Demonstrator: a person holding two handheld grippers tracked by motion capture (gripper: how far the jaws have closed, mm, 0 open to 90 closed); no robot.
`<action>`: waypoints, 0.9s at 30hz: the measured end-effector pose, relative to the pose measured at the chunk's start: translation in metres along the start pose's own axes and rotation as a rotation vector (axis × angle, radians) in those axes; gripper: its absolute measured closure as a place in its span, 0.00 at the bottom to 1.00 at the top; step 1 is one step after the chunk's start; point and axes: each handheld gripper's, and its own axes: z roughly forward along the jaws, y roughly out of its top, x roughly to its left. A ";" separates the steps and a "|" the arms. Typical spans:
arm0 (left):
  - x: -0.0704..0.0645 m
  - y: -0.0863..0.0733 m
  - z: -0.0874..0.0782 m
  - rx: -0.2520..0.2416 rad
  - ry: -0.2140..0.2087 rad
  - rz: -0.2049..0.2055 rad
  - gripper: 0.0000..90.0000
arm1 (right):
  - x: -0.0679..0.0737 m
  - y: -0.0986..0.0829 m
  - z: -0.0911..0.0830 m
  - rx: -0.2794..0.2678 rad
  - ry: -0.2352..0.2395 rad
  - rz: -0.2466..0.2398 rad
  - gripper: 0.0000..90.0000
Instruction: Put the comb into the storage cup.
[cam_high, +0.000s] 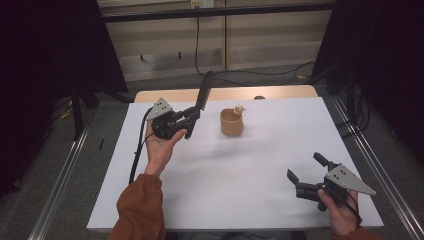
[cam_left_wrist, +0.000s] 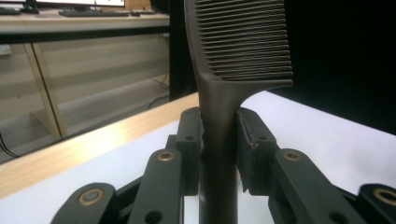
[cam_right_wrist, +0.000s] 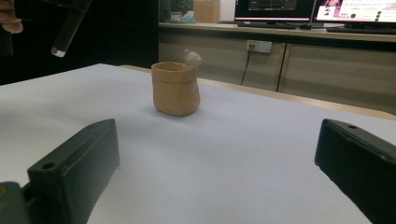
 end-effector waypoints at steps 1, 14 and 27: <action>0.000 0.002 0.001 -0.004 0.003 0.003 0.81 | 0.000 0.000 0.000 0.000 0.000 -0.001 0.00; -0.003 0.018 0.027 -0.012 -0.011 0.003 0.81 | 0.000 0.000 0.000 -0.001 0.004 0.002 0.00; -0.010 0.022 0.056 -0.020 -0.030 0.021 0.81 | 0.000 0.000 -0.001 -0.001 0.009 -0.002 0.00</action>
